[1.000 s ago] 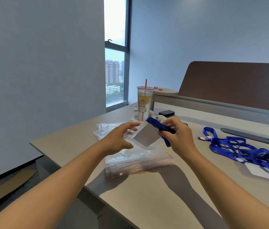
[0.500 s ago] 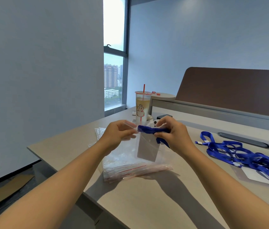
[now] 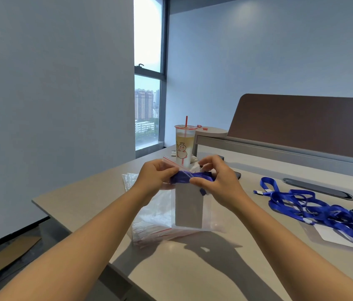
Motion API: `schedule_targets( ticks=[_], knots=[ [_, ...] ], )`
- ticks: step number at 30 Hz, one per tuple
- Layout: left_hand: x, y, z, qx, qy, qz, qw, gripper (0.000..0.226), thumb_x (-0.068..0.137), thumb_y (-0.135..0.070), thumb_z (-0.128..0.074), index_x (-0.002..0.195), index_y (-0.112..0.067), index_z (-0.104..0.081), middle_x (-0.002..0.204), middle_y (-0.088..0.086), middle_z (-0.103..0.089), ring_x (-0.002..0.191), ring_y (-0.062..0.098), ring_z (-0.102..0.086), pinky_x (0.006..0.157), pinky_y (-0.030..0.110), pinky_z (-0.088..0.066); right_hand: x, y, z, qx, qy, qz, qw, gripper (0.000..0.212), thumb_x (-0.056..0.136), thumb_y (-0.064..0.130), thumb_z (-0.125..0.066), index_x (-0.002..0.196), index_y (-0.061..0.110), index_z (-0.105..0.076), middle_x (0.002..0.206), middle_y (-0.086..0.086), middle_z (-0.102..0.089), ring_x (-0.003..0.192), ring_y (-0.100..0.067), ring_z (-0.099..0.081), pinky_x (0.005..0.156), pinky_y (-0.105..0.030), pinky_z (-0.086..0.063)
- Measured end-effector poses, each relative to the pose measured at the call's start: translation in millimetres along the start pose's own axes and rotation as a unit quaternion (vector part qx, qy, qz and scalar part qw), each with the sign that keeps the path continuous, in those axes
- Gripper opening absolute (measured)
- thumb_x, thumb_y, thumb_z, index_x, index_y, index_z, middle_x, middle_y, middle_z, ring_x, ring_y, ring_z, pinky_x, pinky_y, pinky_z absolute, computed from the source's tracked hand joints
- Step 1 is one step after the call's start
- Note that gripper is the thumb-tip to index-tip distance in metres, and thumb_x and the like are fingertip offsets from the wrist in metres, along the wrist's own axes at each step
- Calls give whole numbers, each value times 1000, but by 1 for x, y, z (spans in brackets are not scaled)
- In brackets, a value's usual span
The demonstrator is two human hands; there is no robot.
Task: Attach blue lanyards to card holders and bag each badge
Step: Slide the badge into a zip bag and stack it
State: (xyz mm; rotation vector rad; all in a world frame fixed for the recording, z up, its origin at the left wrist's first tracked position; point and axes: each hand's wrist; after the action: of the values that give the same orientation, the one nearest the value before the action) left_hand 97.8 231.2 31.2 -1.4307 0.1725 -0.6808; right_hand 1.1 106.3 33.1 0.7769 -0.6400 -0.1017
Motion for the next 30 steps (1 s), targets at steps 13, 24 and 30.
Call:
schedule_targets(
  ticks=[13, 24, 30],
  knots=[
    [2, -9, 4, -55, -59, 16, 997, 9, 91, -9, -47, 95, -7, -55, 98, 10, -61, 87, 24, -61, 72, 30, -52, 2, 5, 2, -132, 20, -1, 991, 25, 82, 26, -62, 94, 4, -67, 90, -9, -62, 87, -22, -57, 75, -32, -49],
    [11, -17, 17, -126, -89, 15, 988, 10, 91, -13, -48, 98, -9, -54, 97, 9, -62, 76, 19, -63, 64, 22, -54, 14, 8, 7, -148, -19, -13, 989, 21, 80, 25, -65, 94, 9, -68, 90, 3, -55, 91, -17, -51, 95, -51, -42],
    [18, -29, 22, -186, -104, 23, 977, 12, 92, -14, -47, 99, -7, -53, 98, 11, -61, 83, 24, -63, 76, 32, -53, 27, 10, 14, -196, -67, 1, 978, 25, 83, 32, -61, 102, 16, -65, 116, 1, -61, 116, -16, -46, 102, -36, -20]
  ],
)
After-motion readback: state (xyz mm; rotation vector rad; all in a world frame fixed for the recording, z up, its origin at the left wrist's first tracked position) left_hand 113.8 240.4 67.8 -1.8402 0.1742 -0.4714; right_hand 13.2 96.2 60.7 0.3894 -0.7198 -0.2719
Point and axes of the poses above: each hand's wrist, its own x-axis towards the middle knuckle, its own z-axis out of the back of the hand, y = z × x
